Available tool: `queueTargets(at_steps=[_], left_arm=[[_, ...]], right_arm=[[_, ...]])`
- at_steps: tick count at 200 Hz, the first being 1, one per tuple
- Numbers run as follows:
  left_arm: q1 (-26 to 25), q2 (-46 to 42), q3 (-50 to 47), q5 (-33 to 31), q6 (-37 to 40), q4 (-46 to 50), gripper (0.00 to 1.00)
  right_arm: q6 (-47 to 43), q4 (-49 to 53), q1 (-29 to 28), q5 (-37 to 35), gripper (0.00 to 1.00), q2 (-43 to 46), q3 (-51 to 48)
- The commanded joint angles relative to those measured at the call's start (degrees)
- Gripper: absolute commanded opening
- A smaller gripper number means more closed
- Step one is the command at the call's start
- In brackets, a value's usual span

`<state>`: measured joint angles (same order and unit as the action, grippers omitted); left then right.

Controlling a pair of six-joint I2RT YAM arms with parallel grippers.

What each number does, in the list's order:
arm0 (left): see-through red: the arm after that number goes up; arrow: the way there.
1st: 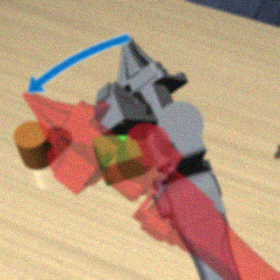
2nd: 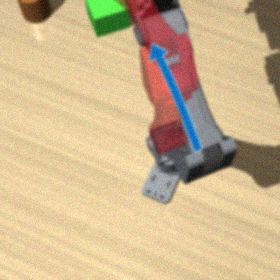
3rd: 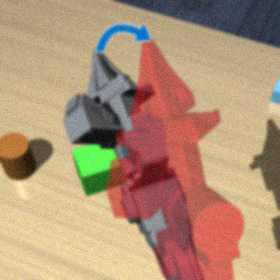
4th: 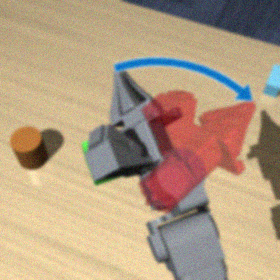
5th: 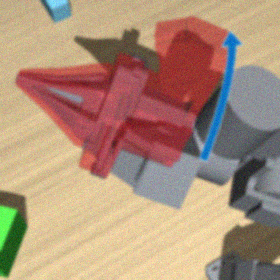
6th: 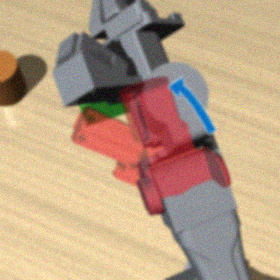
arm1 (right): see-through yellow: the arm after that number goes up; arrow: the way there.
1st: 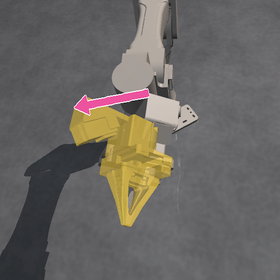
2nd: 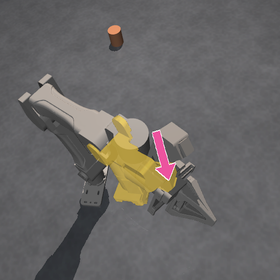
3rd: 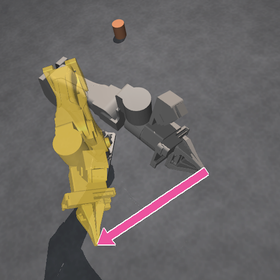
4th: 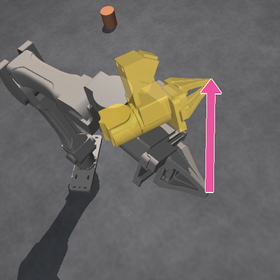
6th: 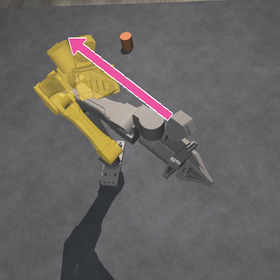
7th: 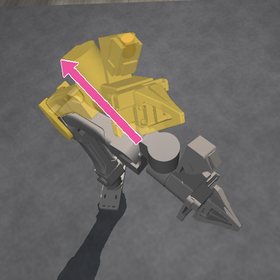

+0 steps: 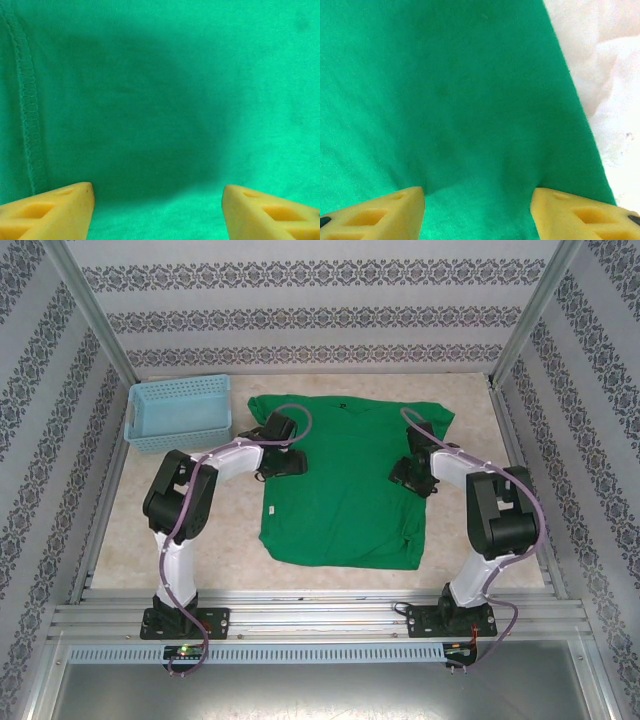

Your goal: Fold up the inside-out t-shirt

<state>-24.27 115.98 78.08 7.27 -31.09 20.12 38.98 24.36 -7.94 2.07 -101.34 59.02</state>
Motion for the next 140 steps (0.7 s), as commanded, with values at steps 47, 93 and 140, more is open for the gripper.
queueTargets(at_steps=[47, 93, 140], left_arm=[[2.55, 6.25, 2.68, 1.08, -7.44, -6.52, 0.69], [2.76, 6.18, 9.93, -0.90, -2.93, -0.94, 0.71], [-3.64, -8.12, 3.18, -8.34, 6.00, 4.37, 0.79]], right_arm=[[2.76, 0.31, 2.40, -1.95, 0.62, -9.97, 12.22], [-1.22, 1.85, 5.66, -0.45, 0.62, -11.71, 18.95], [-6.16, 3.92, 3.73, -0.83, 0.64, 6.69, 9.01]])
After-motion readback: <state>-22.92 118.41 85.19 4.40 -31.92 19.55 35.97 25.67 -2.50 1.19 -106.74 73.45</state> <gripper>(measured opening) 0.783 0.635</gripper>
